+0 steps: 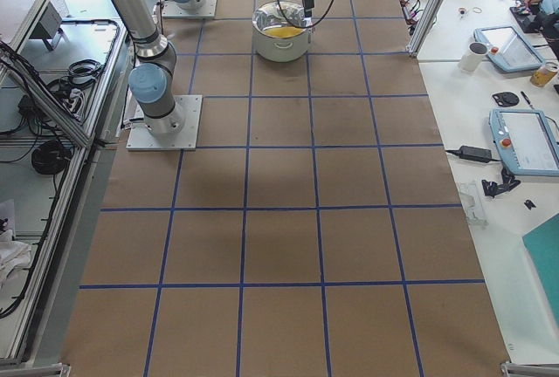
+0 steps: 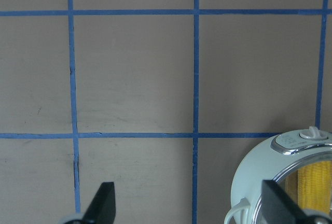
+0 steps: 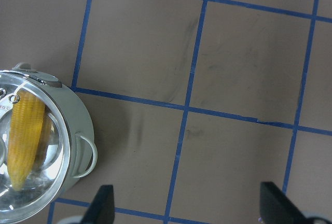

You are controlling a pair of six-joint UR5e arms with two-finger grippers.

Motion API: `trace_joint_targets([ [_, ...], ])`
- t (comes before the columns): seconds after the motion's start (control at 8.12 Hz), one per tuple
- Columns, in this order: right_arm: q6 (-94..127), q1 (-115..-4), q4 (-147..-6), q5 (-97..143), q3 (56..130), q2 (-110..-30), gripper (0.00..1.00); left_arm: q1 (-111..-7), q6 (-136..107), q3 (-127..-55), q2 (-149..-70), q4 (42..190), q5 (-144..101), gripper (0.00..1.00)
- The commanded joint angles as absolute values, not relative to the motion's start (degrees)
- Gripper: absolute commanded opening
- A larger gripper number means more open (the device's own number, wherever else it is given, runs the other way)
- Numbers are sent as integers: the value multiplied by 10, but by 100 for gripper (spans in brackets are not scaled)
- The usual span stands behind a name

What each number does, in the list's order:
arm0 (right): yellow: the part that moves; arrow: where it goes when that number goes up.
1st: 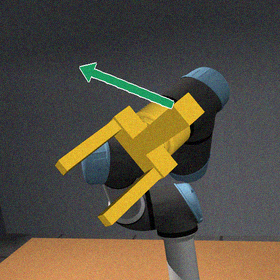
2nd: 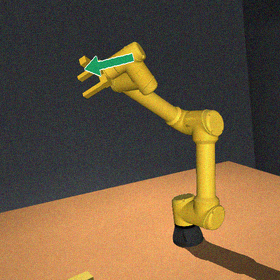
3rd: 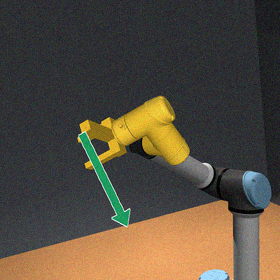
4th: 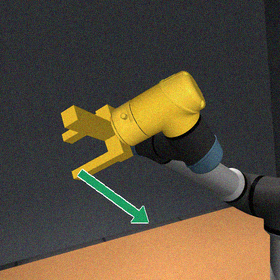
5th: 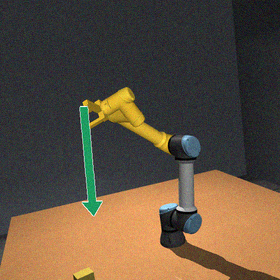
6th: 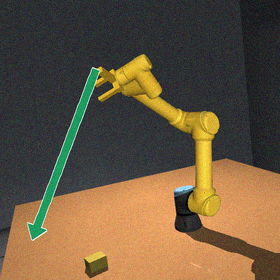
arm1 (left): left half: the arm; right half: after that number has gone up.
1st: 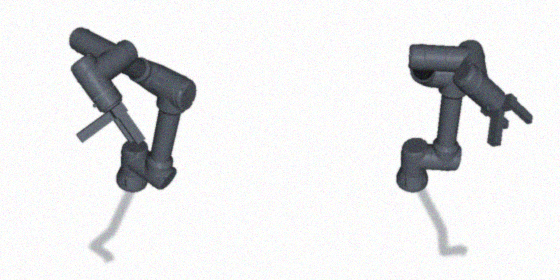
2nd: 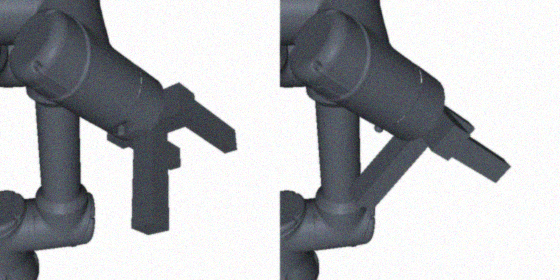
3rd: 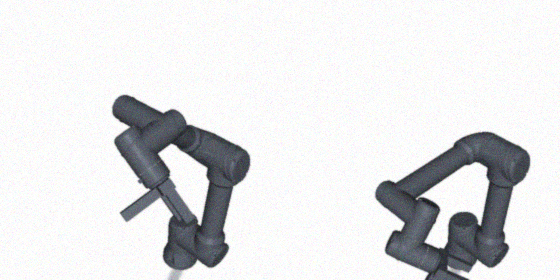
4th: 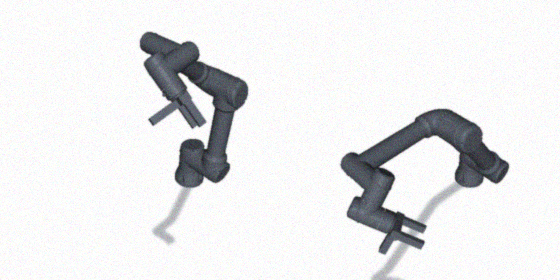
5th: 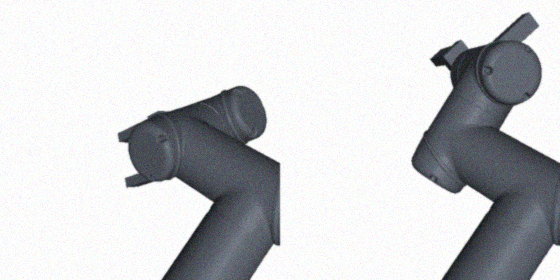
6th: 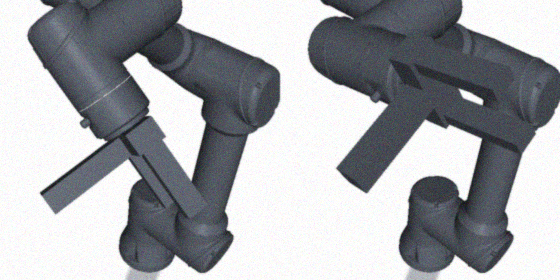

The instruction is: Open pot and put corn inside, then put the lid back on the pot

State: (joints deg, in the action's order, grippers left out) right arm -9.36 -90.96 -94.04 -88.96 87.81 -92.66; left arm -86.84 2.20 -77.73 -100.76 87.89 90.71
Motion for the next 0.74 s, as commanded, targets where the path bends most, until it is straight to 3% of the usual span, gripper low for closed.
trace_joint_targets([
  [0.0,-97,-908,-941,-889,875,-925,100,-868,22,-779,-1007,879,906,100],
  [0.62,-97,-907,-938,-903,875,-924,100,-868,22,-780,-1007,878,906,100],
])
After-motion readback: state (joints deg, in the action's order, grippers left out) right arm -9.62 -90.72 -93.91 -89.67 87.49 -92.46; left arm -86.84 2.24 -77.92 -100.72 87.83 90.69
